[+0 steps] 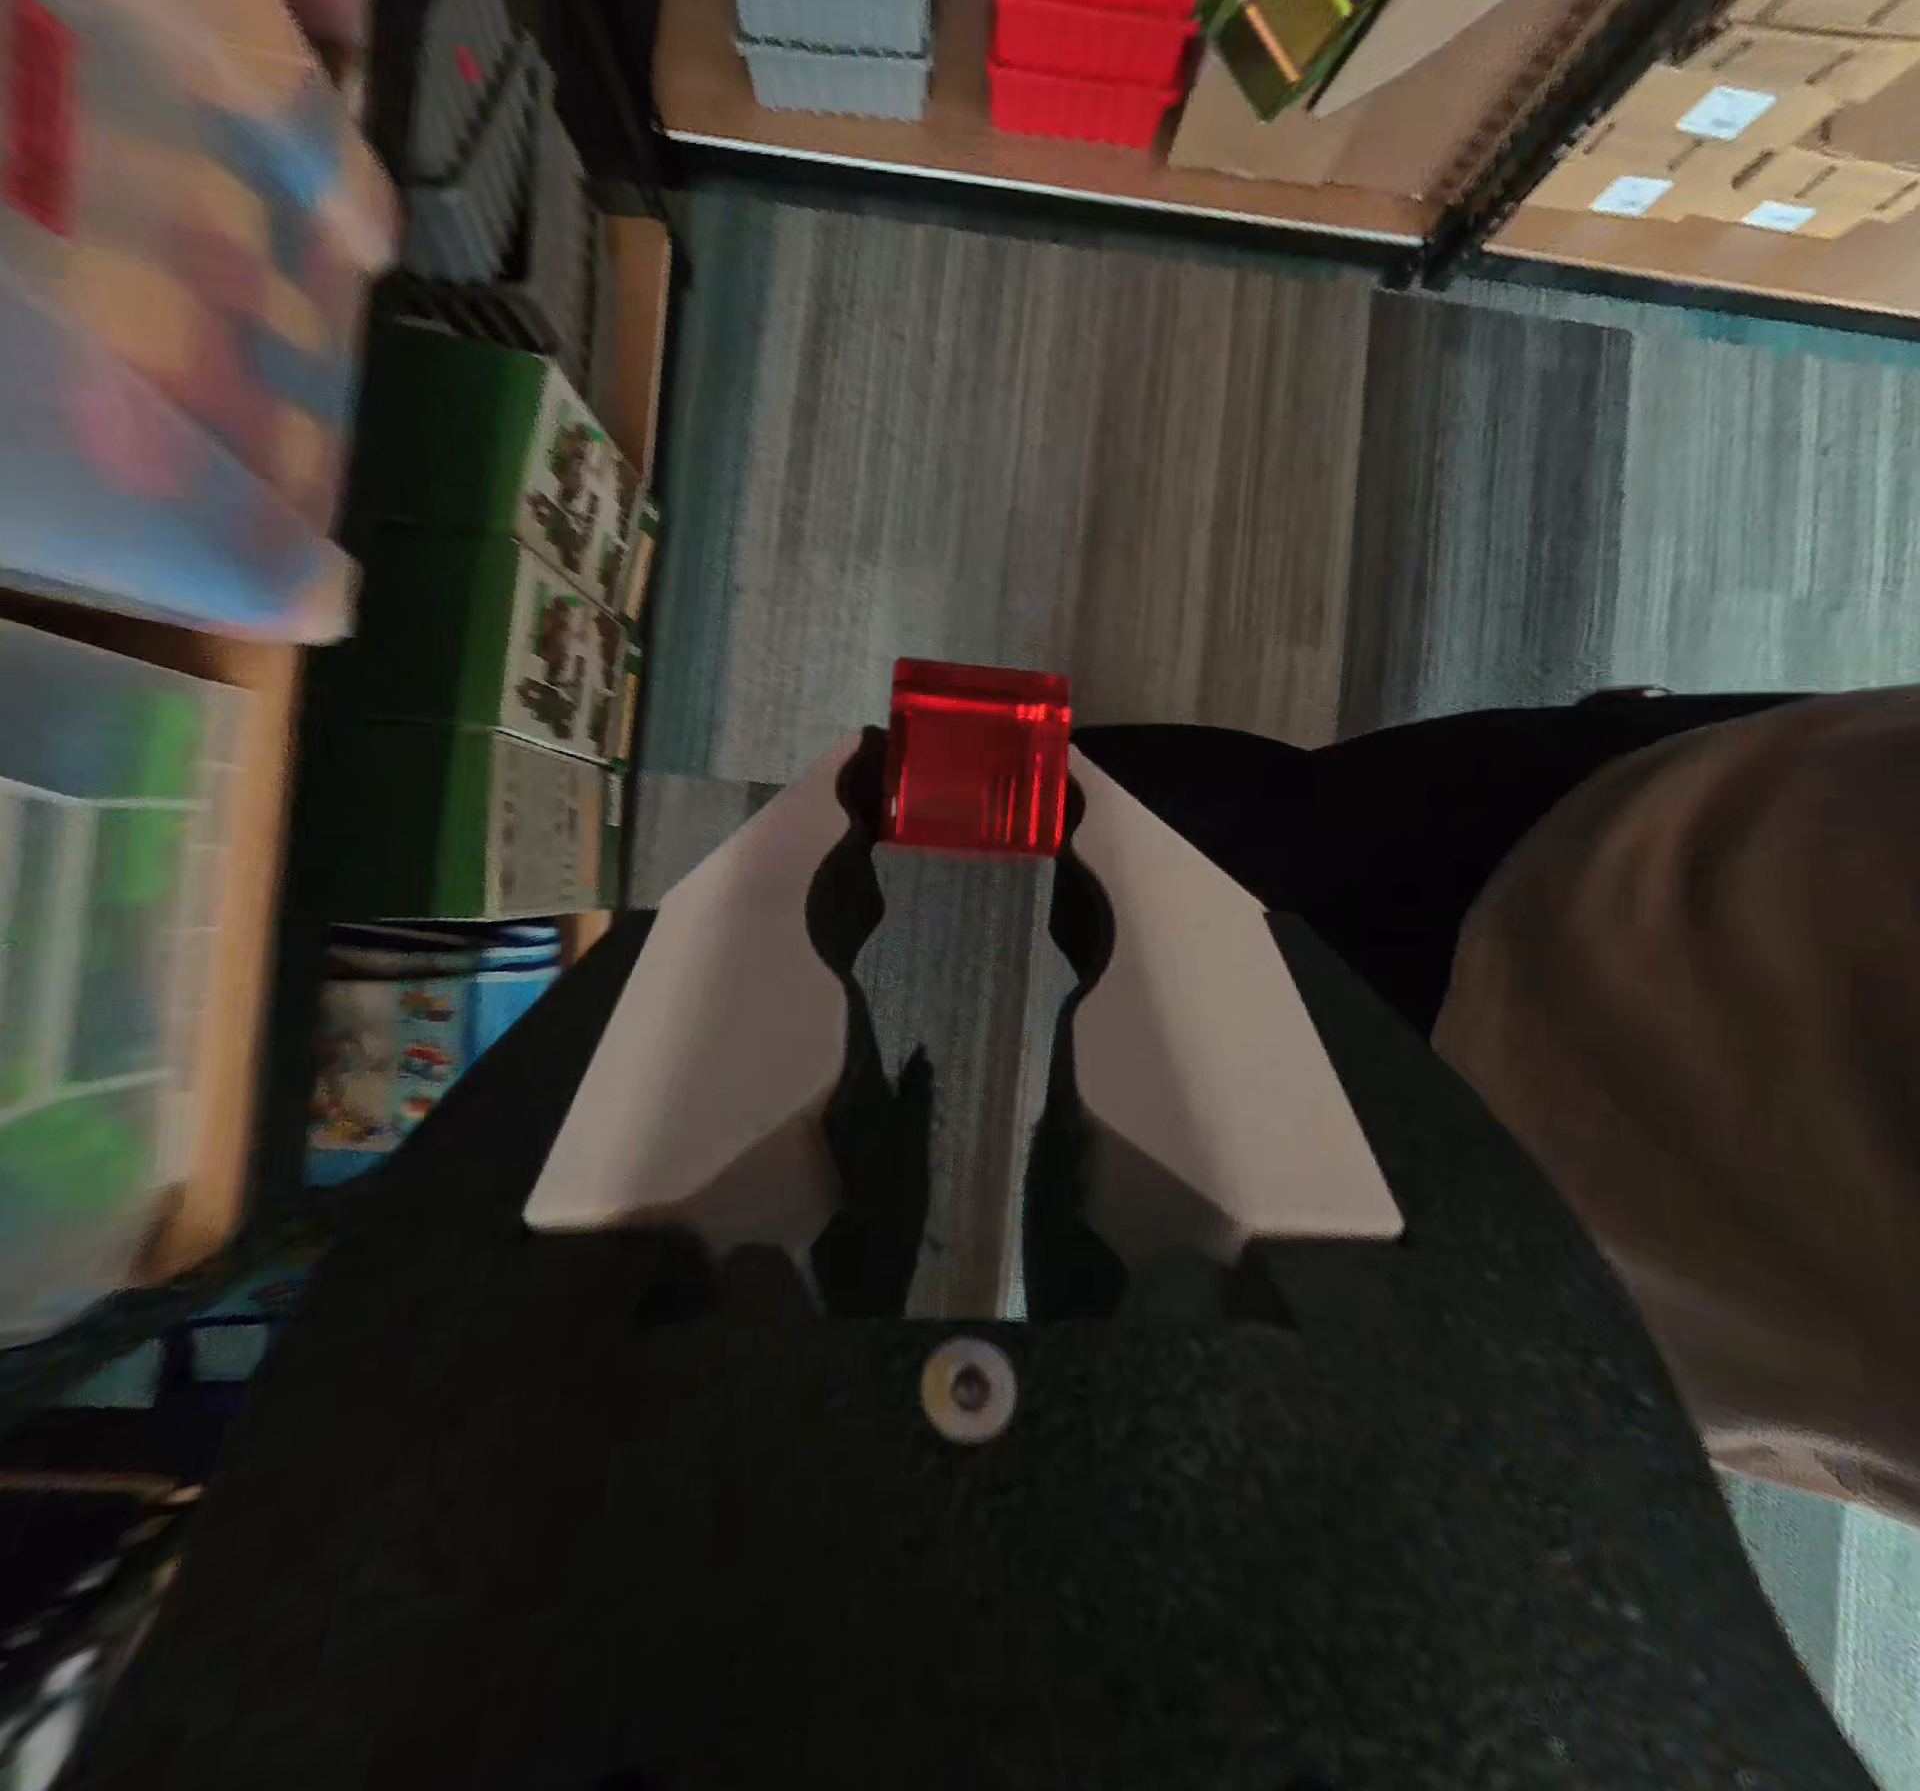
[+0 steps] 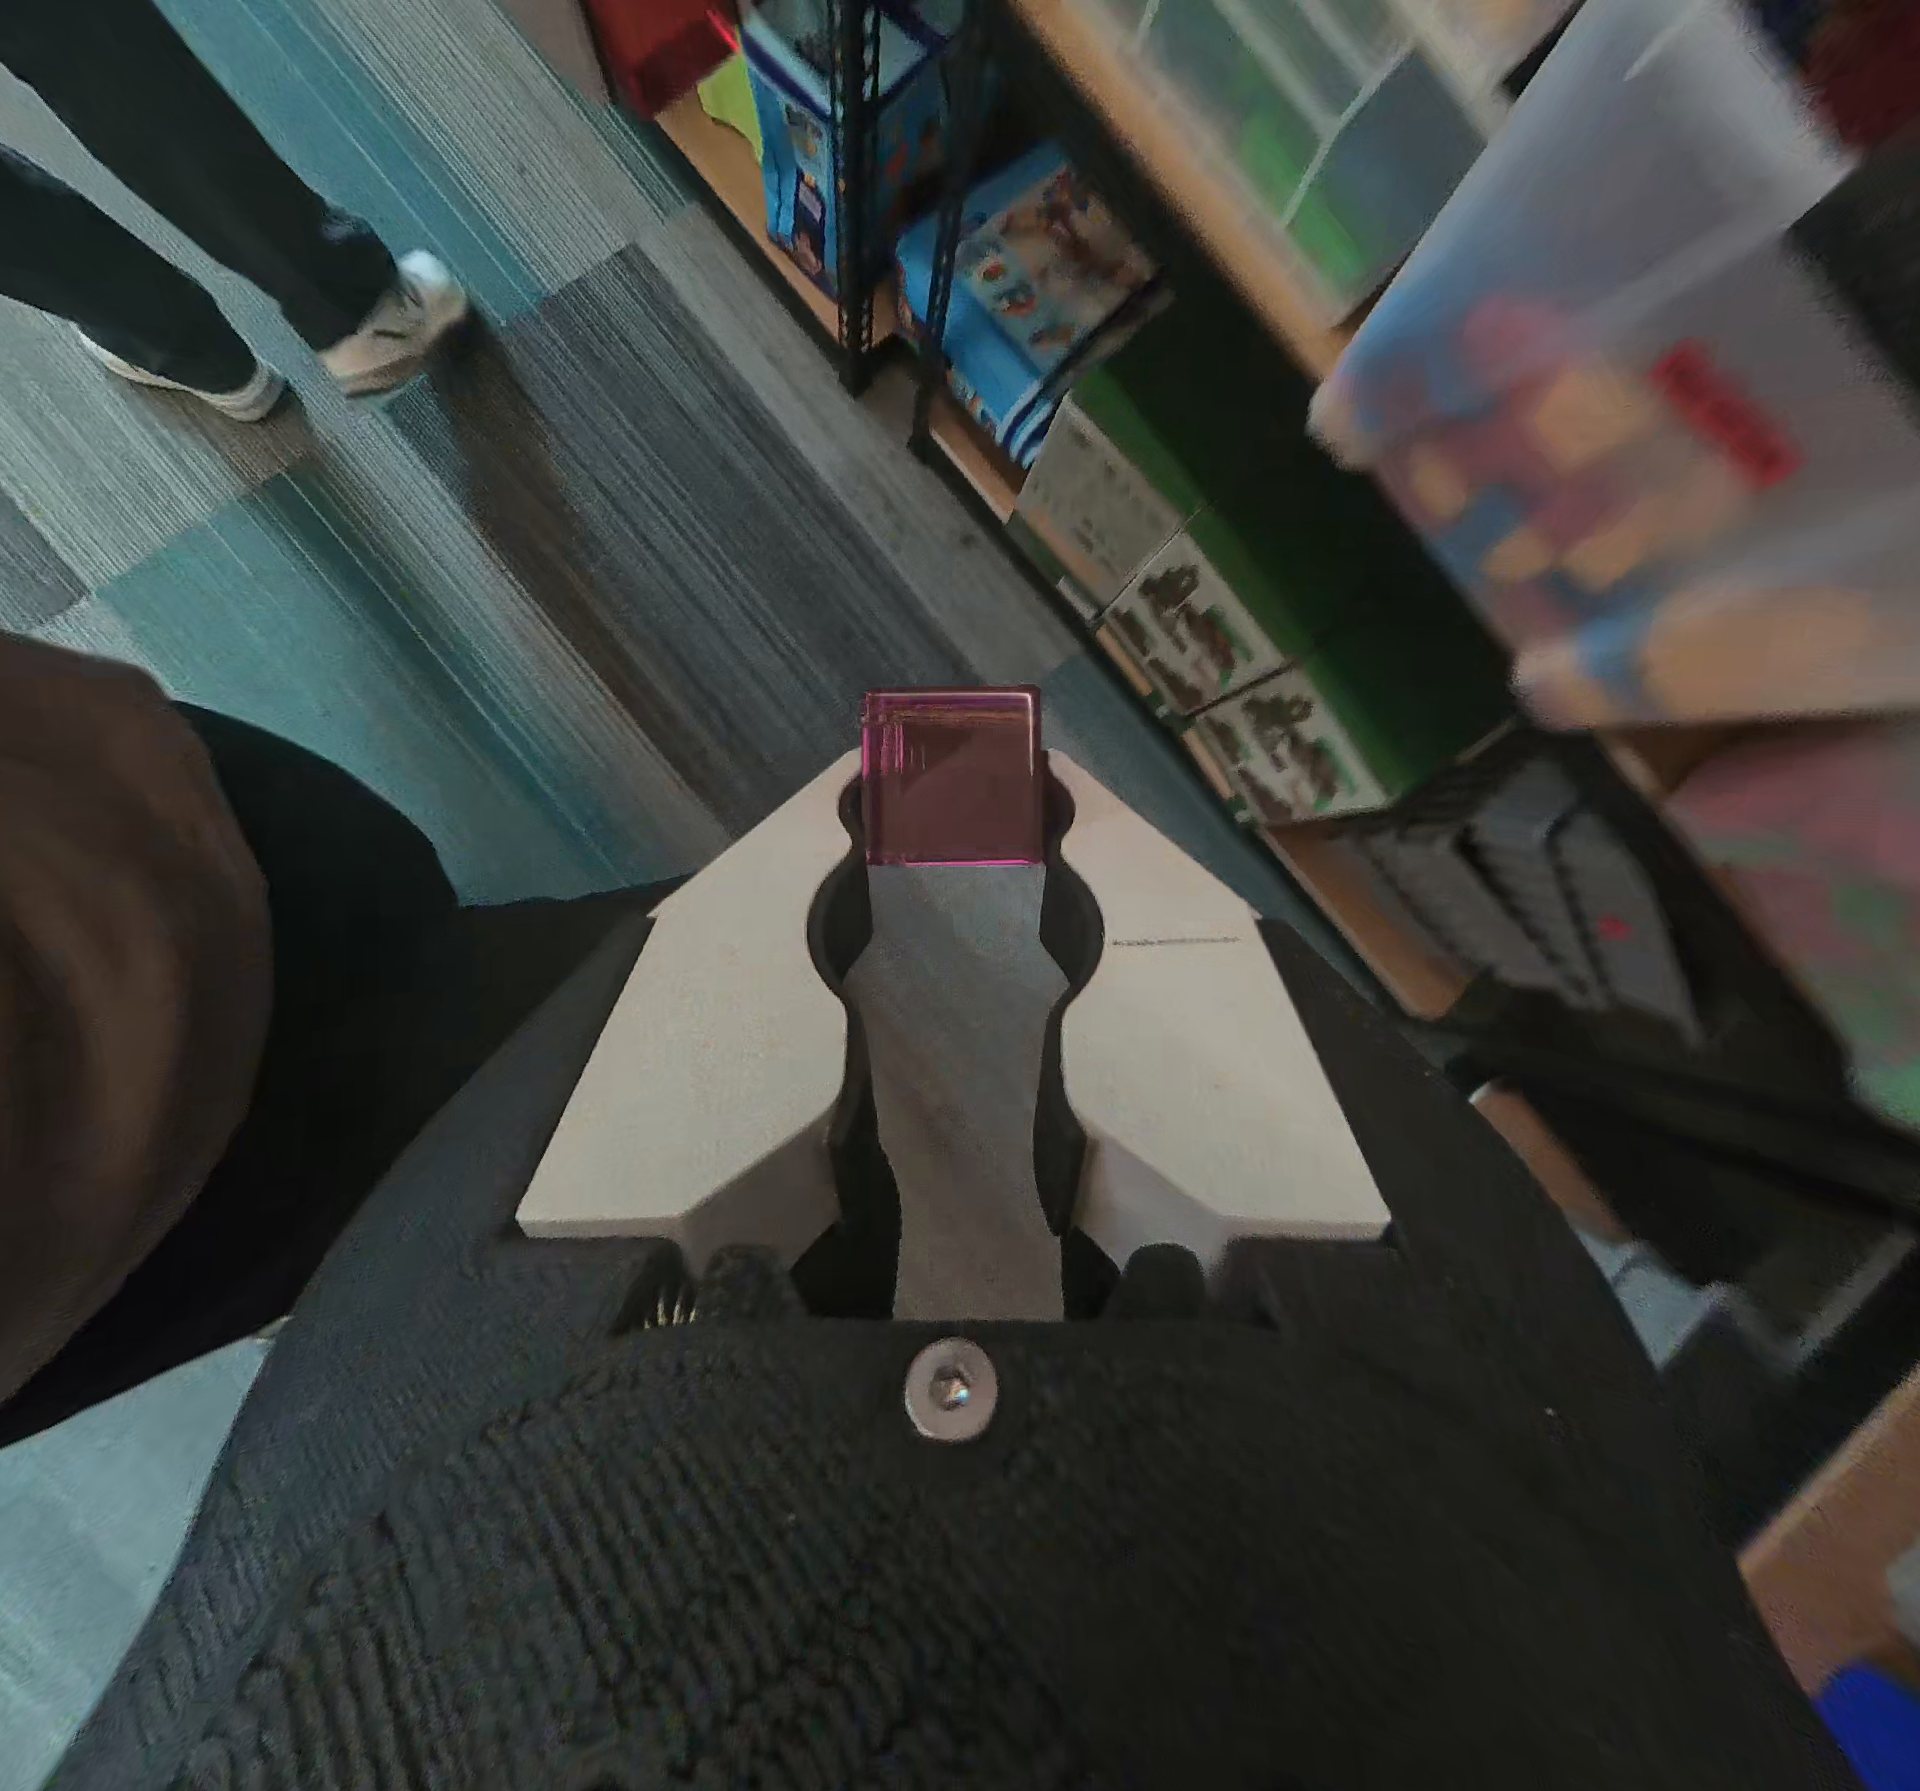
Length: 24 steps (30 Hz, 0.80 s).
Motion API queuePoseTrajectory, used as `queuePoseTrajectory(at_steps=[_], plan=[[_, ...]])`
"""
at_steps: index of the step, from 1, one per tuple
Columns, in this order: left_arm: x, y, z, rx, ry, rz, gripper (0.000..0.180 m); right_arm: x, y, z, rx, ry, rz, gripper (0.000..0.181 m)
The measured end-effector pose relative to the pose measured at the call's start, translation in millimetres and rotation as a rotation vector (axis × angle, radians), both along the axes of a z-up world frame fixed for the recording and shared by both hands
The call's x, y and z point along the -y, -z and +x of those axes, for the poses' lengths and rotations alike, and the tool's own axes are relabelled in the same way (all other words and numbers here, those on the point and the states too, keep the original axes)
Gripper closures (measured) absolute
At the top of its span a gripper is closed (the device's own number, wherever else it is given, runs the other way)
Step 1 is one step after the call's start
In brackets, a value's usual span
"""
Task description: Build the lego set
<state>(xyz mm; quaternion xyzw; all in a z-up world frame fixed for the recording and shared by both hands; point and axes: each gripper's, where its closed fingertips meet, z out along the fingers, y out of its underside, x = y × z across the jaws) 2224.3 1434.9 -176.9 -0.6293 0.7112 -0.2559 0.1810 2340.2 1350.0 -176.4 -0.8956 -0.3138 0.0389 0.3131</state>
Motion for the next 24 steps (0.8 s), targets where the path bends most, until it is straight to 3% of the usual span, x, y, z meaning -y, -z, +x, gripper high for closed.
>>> queuePoseTrajectory(at_steps=[1, 13, 18, 24], plan=[[-21.8, -16.6, 14.8, 0.002, -0.007, 0.009, 0.153, -27.4, -16.7, 11.7, -0.001, -0.025, 0.007, 0.154], [-217.3, -206.7, 122.0, 0.018, 0.037, 0.112, 0.153, -281.6, -210.6, 70.0, -0.018, -0.378, 0.042, 0.154], [-317.5, -219.0, 147.2, -0.041, 0.023, 0.182, 0.153, -384.0, -229.7, 96.3, 0.038, -0.381, 0.071, 0.154], [-427.3, -179.2, 173.6, -0.137, 0.031, 0.171, 0.152, -500.0, -194.9, 120.1, 0.055, -0.418, 0.025, 0.154]])
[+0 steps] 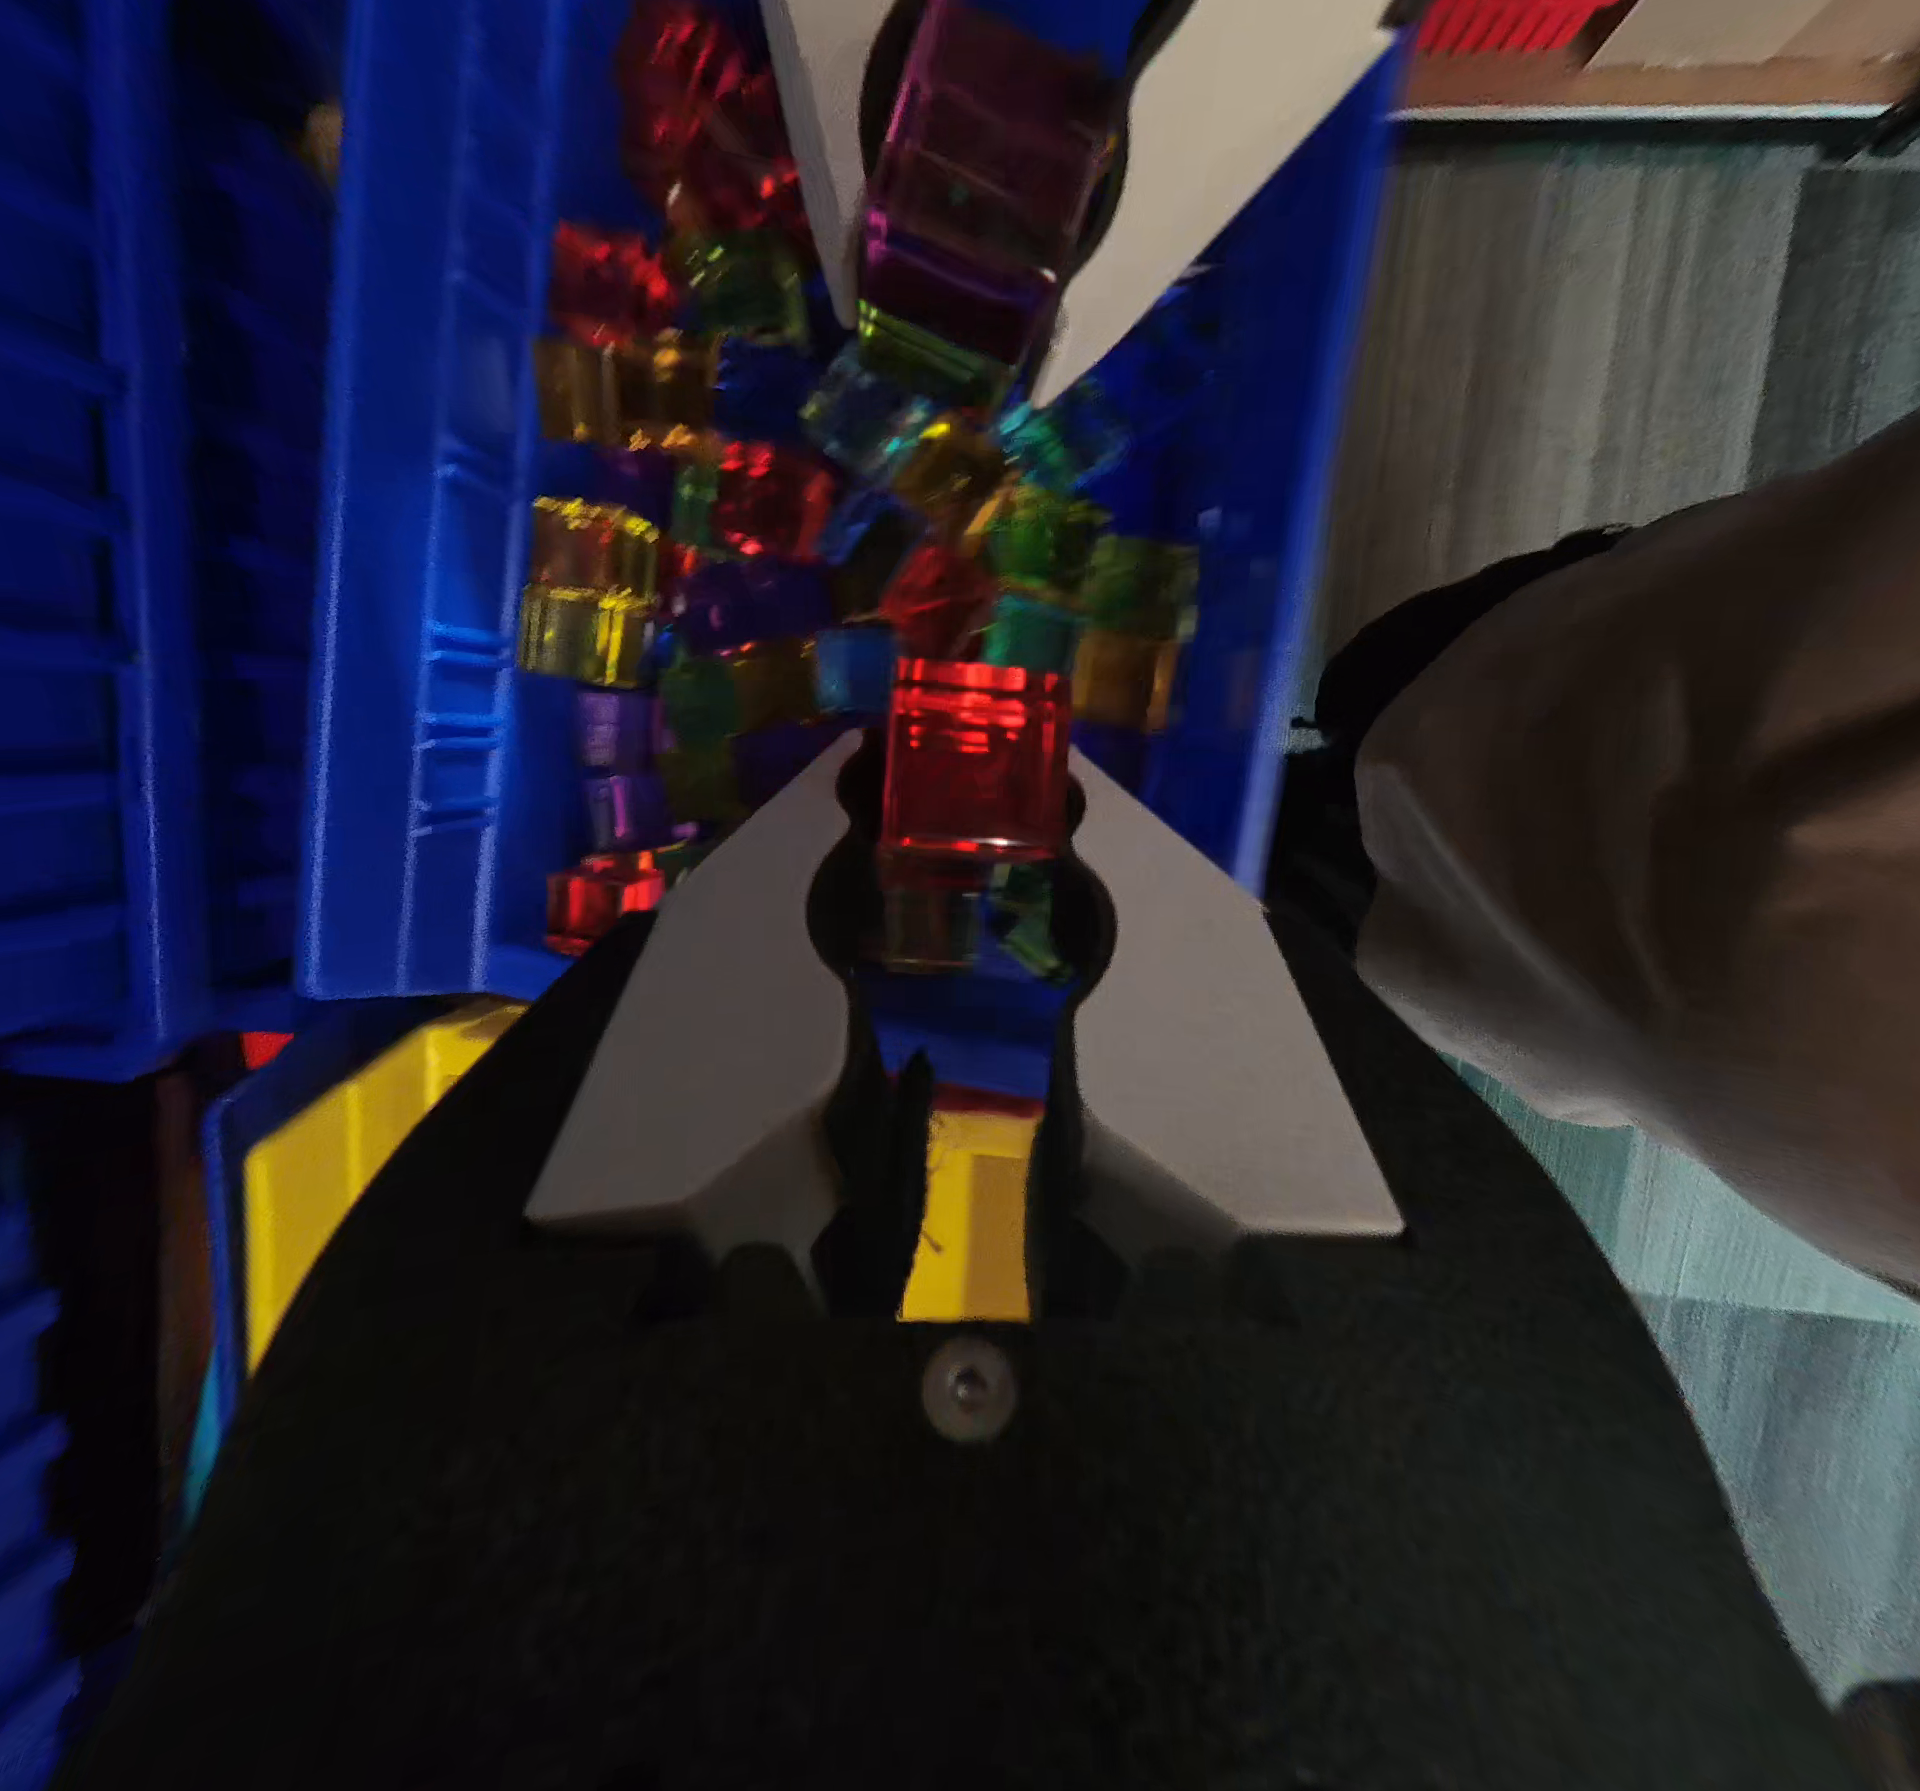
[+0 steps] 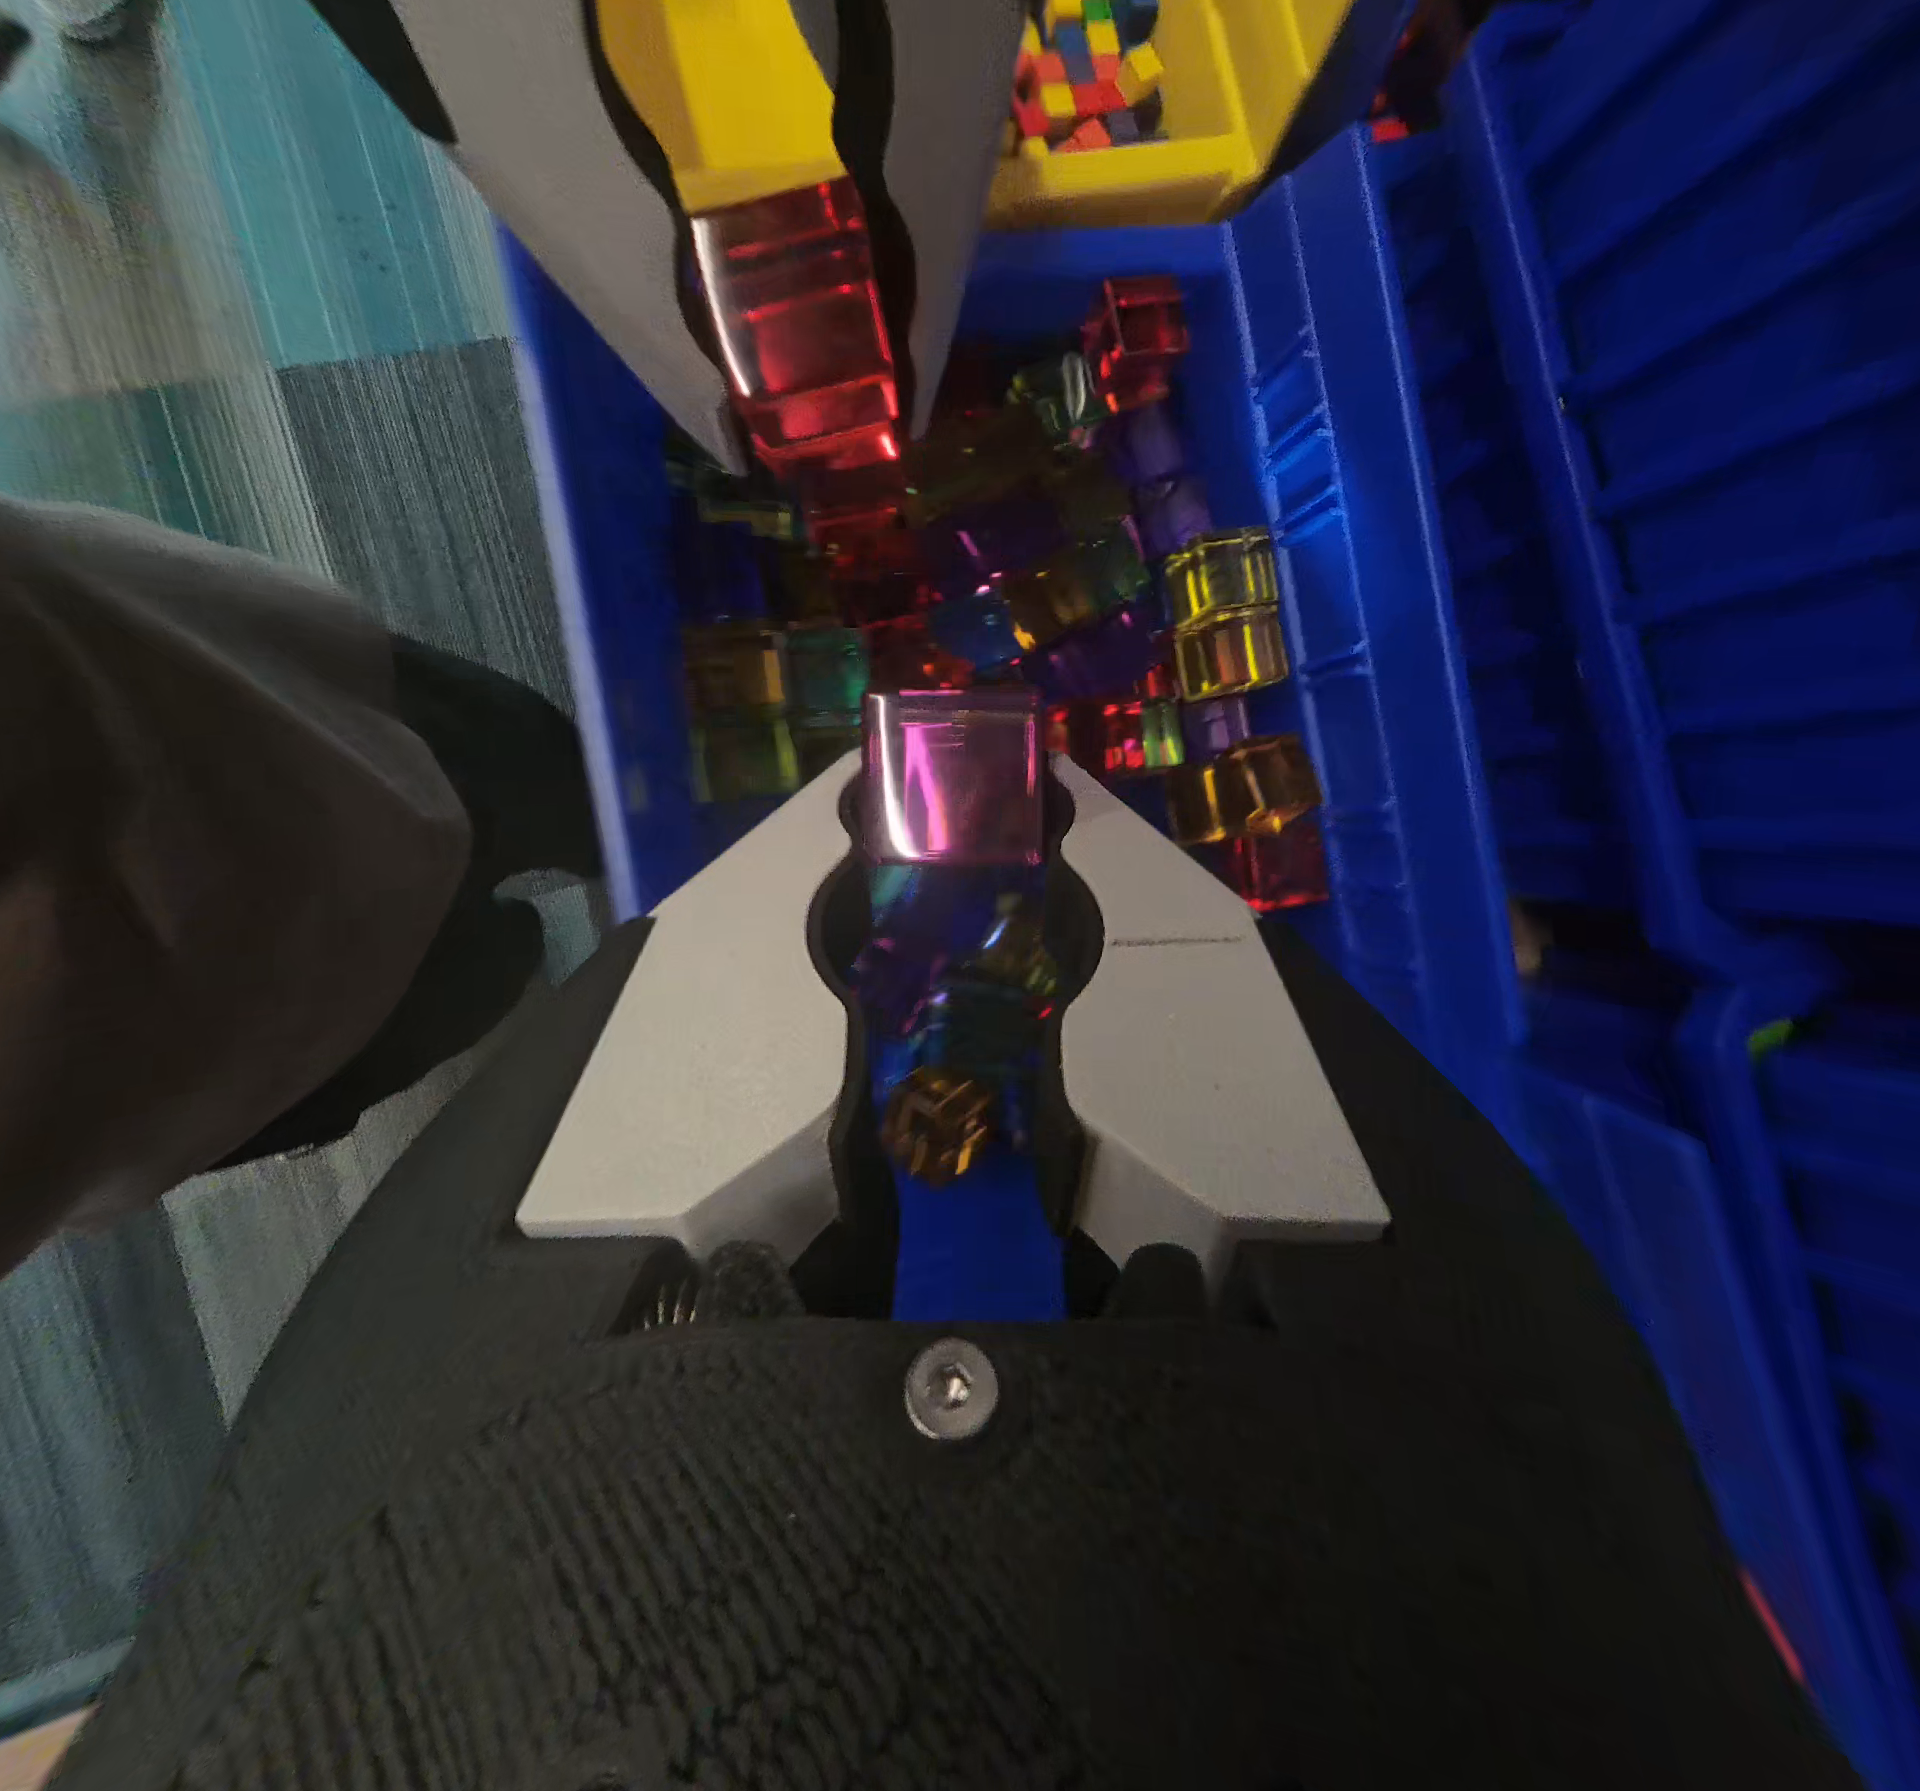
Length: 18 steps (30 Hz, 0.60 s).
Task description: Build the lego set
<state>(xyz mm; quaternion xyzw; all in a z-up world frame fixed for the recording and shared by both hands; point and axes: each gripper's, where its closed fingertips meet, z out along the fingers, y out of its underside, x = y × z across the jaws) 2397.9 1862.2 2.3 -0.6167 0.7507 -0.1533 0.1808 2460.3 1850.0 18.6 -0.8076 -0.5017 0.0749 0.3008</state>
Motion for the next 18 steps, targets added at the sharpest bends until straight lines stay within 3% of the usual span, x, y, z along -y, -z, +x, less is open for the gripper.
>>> queuePoseTrajectory(at_steps=[6, 11, 16, 18], plan=[[-47.3, 52.3, 5.4, -0.108, 0.007, -0.037, 0.152, -56.8, 45.8, -2.9, -0.002, -0.068, -0.045, 0.153], [-54.9, 61.9, 13.1, -0.072, -0.004, -0.069, 0.151, -67.0, 65.4, 0.2, 0.034, -0.068, -0.054, 0.148], [-66.4, 63.1, 22.5, -0.034, -0.029, 0.031, 0.102, -76.1, 57.1, 1.2, 0.022, -0.026, 0.048, 0.095], [-71.5, 50.0, 24.0, 0.024, -0.066, 0.085, 0.093, -74.1, 42.5, 2.8, 0.004, -0.03, 0.104, 0.092]])
